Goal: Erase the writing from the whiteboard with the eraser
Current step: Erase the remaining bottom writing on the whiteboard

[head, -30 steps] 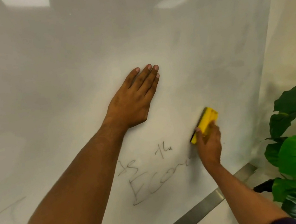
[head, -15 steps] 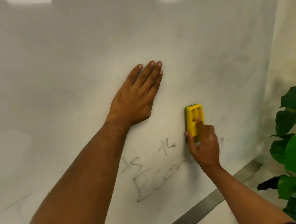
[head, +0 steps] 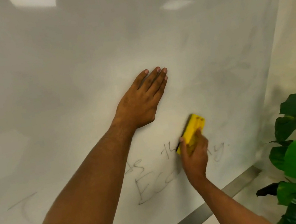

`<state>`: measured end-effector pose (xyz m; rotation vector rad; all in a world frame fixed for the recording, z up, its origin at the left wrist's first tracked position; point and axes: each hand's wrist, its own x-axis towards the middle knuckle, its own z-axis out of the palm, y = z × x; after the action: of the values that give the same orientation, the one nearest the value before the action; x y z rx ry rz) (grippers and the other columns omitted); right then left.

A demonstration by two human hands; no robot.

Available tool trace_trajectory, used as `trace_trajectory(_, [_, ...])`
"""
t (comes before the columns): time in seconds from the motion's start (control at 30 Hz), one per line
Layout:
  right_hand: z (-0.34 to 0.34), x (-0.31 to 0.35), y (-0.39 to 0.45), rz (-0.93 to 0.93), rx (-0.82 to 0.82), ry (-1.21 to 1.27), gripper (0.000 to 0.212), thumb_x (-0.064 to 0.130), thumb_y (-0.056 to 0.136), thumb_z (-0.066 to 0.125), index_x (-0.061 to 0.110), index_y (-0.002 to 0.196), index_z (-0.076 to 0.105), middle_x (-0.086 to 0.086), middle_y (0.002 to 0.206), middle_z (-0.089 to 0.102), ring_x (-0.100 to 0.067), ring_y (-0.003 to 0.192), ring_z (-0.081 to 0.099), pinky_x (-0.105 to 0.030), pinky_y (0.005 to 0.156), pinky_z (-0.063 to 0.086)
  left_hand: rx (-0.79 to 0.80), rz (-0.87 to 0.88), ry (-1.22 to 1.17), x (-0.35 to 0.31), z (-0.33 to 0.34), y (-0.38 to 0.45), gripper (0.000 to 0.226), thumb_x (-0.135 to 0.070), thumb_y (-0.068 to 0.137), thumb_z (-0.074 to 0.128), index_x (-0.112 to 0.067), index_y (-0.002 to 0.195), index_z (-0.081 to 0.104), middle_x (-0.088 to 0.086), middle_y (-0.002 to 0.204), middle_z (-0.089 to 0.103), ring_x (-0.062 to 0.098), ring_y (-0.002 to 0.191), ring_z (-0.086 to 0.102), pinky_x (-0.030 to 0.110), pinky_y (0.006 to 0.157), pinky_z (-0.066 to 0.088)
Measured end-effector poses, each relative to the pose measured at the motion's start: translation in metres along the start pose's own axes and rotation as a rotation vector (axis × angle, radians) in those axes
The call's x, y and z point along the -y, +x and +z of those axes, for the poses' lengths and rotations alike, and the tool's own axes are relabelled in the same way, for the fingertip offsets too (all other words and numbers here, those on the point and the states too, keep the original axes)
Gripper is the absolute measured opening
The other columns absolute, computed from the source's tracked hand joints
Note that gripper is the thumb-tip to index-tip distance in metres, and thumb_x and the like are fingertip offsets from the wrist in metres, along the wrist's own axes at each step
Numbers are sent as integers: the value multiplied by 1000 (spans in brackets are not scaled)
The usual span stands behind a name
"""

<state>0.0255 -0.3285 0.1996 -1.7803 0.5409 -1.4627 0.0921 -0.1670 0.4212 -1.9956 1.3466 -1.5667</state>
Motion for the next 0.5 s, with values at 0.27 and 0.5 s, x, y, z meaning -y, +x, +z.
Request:
trace_trajectory(0.27, [0,-8,-18,-74,67,-81,69,50,97,61,12,150,40,-13,122,53,-31,98,61,-33,73,50,4,-1,-13,2,-3,1,65,-13,104,30,2,165,16,21,173,9,37,161,9,51,133,11])
trace_trajectory(0.5, [4,4,-6,-181,19,-108,67,56,98,55,29,156,34,-6,115,51,-22,90,58,-34,67,53,1,2,3,1,-3,0,66,-14,103,33,2,165,16,21,173,11,37,161,10,51,133,11])
